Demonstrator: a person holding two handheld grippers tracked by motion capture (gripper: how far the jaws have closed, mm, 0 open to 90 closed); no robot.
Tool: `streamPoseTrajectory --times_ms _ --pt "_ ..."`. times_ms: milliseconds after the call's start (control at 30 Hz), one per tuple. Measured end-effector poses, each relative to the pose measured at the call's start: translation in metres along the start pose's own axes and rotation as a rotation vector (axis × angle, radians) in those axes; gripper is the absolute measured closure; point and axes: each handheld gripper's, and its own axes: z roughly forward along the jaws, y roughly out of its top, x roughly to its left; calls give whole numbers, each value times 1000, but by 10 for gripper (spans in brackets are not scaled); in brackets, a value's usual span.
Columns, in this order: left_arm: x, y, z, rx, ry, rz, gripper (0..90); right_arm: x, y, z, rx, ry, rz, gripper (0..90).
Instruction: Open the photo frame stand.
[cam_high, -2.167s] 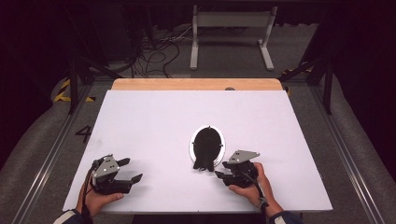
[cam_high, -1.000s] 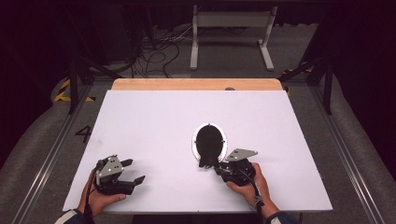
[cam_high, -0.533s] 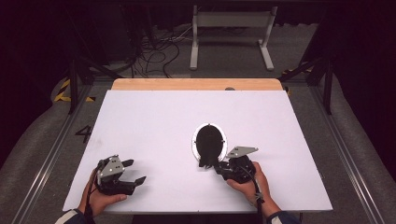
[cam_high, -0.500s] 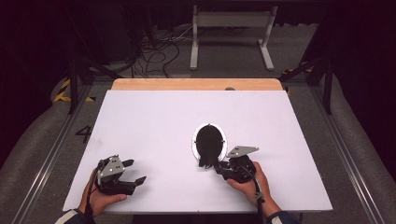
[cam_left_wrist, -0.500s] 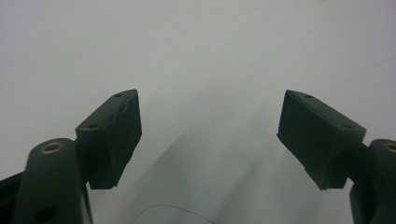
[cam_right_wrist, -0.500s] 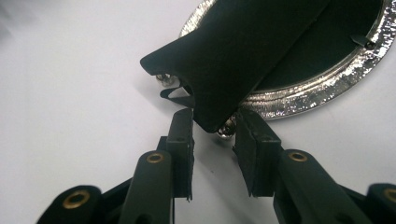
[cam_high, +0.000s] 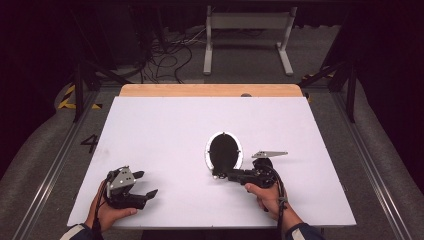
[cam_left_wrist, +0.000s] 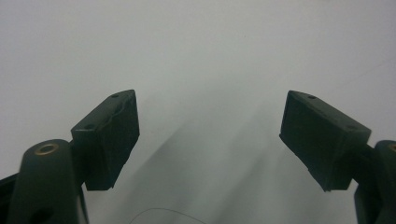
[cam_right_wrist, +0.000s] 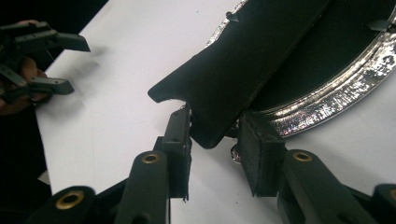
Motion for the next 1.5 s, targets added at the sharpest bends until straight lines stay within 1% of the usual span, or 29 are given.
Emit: streamPoseTrajectory --times_ms 33,100,167,200,267,367,400,467,500,600,667,700,733,800,933,967,1000,1067,1100,1133,1167,1200,1233,1267,1300,1367,1433,1467,1500 --pt "0 0 2 5 1 0 199 -3 0 1 4 12 19 600" --pt "0 2 6 19 -1 7 194 -11 2 2 2 52 78 589" --pt "-1 3 9 27 0 10 194 -15 3 4 1 95 130 585" --pt "-1 3 9 27 0 10 194 -15 3 4 1 95 130 585" --pt "-3 5 10 33 3 22 195 -18 5 6 4 134 168 587" --pt "-5 7 13 40 -3 28 194 -22 6 11 -4 160 206 612" --pt "-6 7 14 44 -4 32 194 -25 7 12 -8 180 224 612" --pt "-6 9 16 40 -8 29 192 -26 10 13 -19 198 252 608" --pt "-5 10 17 35 -13 23 192 -27 10 15 -25 208 260 608" --pt "-4 19 23 25 -21 25 192 -27 13 19 -37 222 282 600" --pt "-4 26 27 11 -39 21 194 -28 14 22 -41 230 287 598" --pt "-4 26 27 11 -39 21 198 -29 14 22 -41 232 284 599" --pt "-3 33 31 6 -49 32 198 -29 14 22 -42 234 285 602" --pt "-2 36 33 2 -58 35 200 -29 14 22 -43 231 284 609" --pt "3 52 48 -24 -110 1 201 -29 14 22 -41 233 268 617" --pt "5 55 51 -23 -116 4 201 -29 14 23 -41 236 260 618" --pt "6 59 56 -20 -132 3 200 -30 14 23 -42 239 258 619" --pt "8 69 65 -40 -167 -8 200 -30 14 23 -44 241 245 621" --pt "9 79 74 -46 -212 -33 194 -30 14 23 -40 240 231 623" --pt "10 84 80 -38 -233 -33 189 -30 14 23 -40 241 228 624" --pt "9 88 87 -36 -235 -22 188 -30 14 23 -40 242 225 625" --pt "9 88 87 -36 -235 -22 193 -30 14 23 -40 242 225 625" --pt "9 94 97 -13 -248 -37 192 -29 14 23 -38 242 207 625" --pt "9 94 97 -13 -248 -37 189 -29 14 23 -38 242 207 625" --pt "9 97 104 -3 -253 -41 189 -29 14 23 -38 240 199 625" --pt "9 100 113 6 -270 -65 184 -28 15 22 -36 232 176 622" --pt "9 104 122 12 -282 -43 181 -26 16 22 -32 223 151 622" --pt "10 106 127 26 -292 -41 174 -24 17 22 -32 216 133 621" --pt "9 108 131 42 -291 -41 164 -24 17 22 -35 214 123 622"
